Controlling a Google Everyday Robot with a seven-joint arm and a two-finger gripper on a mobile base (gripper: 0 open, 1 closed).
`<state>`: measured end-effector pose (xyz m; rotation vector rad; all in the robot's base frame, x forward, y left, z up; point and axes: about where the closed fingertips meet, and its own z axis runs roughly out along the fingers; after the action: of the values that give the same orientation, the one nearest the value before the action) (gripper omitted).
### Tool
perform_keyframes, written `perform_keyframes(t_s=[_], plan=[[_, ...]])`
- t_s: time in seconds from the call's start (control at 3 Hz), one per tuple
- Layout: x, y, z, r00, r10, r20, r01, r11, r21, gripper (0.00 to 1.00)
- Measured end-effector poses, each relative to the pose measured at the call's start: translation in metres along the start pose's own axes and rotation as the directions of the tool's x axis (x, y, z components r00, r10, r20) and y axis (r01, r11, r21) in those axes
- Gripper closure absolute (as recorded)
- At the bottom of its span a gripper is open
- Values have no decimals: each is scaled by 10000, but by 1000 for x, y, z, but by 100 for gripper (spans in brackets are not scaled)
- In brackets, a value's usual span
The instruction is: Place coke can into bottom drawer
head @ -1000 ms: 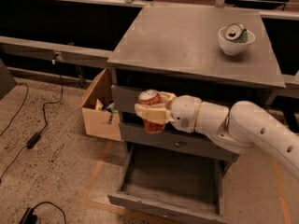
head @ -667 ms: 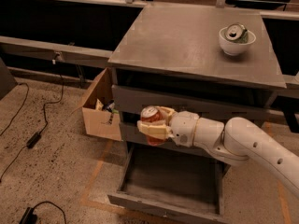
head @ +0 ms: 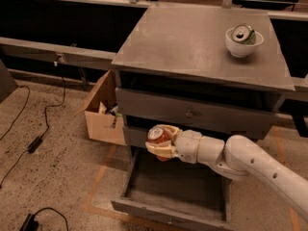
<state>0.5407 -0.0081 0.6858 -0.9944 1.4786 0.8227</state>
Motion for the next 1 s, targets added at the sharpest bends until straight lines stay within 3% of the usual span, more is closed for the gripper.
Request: perform_keyframes(t_s=[0.33,0.67,1.0], plan=[[5,0,1,9998,-211,-67,211,9998,3,100],[33,5,7,9994,-70,-326,57,9992,-386,100],[85,14,18,9980,-33,-634,-29,9952,-977,100]])
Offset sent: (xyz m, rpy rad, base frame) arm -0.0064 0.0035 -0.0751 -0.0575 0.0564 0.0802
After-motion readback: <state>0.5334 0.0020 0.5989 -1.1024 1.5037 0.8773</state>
